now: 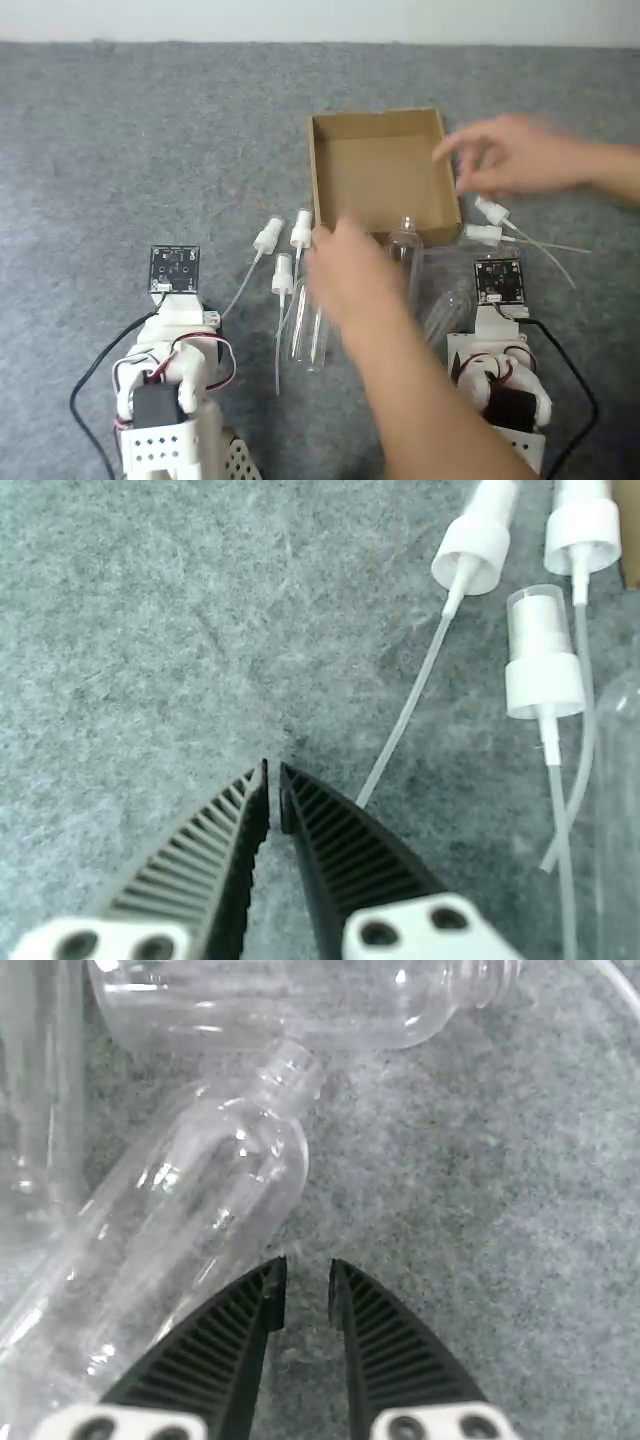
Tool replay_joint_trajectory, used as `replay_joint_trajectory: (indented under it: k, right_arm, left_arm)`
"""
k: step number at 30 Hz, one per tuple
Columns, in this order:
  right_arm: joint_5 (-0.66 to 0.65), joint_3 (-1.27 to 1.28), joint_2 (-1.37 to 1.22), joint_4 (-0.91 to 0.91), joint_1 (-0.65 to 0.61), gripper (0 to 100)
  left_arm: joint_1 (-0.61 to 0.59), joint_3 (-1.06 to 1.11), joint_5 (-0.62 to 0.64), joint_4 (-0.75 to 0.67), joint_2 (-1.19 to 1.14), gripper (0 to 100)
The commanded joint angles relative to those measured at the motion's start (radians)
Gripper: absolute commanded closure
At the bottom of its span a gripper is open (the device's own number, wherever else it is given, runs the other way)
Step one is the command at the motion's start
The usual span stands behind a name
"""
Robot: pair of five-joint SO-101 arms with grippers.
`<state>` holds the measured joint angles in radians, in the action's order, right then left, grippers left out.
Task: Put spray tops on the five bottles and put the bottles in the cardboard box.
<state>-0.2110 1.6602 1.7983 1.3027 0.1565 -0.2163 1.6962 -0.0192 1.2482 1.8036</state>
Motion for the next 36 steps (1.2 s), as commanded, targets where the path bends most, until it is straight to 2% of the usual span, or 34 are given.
replay_joint_trajectory:
  k: [1, 36]
  right_arm:
    - [-0.009, 0.023, 0.016, 0.005, 0.005, 94.3]
    - [-0.009, 0.023, 0.016, 0.005, 0.005, 94.3]
  left_arm:
    - [0.000, -0.012, -0.003, 0.002, 0.002, 99]
    - [0.000, -0.012, -0.003, 0.002, 0.002, 99]
